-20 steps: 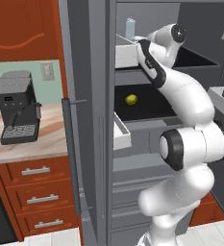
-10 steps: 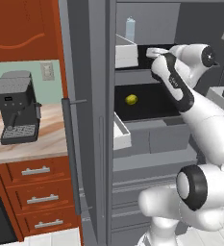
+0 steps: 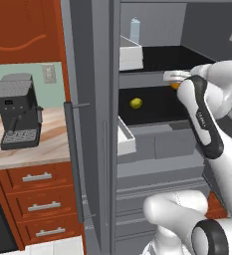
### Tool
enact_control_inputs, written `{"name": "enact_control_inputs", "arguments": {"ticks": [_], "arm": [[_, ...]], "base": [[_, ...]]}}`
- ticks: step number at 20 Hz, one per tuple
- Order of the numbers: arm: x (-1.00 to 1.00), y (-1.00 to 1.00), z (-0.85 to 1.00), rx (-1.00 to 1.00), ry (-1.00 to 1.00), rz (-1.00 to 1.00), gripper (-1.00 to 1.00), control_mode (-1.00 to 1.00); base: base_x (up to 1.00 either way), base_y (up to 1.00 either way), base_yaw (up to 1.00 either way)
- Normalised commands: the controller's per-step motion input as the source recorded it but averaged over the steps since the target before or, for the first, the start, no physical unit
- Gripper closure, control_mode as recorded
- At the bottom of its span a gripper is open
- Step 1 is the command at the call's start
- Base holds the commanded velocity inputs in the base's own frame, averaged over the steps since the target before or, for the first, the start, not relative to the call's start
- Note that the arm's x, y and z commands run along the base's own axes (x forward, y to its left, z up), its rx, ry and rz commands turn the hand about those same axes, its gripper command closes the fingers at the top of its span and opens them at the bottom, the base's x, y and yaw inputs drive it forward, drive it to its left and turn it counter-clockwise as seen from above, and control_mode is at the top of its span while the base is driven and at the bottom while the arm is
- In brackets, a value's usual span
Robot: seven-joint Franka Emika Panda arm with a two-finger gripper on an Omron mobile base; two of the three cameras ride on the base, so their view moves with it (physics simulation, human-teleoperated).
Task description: Pick the orange and pear from the fridge and place them on the plate next to the blender to make a fruit smoothie.
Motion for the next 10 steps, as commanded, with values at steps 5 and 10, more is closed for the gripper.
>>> {"name": "enact_control_inputs", "arguments": {"ticks": [5, 10], "arm": [[-1.00, 0.01, -1.00, -0.16, 0.43, 0.01, 1.00, -1.00], [-0.97, 0.27, -1.00, -0.31, 0.44, 0.02, 1.00, -1.00]], "base": [[0.00, 0.00, 0.00], [0.00, 0.00, 0.00]]}}
